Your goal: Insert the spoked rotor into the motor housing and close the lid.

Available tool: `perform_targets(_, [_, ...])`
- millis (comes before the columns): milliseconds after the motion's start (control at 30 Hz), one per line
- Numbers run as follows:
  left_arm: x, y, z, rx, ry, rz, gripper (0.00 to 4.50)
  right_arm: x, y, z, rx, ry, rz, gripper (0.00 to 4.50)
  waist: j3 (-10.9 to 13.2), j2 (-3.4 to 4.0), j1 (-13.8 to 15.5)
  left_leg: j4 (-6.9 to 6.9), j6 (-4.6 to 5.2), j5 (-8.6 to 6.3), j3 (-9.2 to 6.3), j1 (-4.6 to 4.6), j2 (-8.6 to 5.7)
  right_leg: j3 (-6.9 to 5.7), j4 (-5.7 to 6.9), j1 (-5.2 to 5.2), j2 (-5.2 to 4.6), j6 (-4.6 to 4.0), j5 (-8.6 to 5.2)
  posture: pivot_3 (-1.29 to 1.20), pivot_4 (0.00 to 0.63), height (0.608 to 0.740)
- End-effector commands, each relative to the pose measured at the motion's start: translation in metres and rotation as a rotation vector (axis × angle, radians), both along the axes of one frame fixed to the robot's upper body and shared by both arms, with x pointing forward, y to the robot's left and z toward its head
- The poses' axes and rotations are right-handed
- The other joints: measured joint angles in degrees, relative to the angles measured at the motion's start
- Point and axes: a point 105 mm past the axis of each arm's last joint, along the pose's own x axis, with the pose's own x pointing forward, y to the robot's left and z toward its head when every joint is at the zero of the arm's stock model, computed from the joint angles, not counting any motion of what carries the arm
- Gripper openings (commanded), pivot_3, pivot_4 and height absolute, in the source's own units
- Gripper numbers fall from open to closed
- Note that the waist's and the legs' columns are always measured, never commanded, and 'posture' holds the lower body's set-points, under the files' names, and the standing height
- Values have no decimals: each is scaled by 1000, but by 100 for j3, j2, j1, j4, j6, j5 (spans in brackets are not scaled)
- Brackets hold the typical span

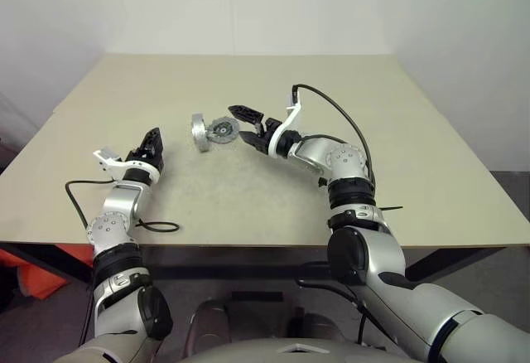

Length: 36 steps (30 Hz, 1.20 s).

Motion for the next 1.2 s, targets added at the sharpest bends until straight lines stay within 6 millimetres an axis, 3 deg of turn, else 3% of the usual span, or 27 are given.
perform_targets(33, [2,1,17,34,-52,-6,1806,2,1,10,12,-37,-4,4500,0,0,0,0,0,0,0,0,0,0,0,0,0,0,0,0,0,740])
perform_targets(1200, [13,-6,23,95,-64,-41,1806,8,-8,11,-18,-80,-61,4500,0,0,0,0,0,0,0,0,0,0,0,0,0,0,0,0,0,740])
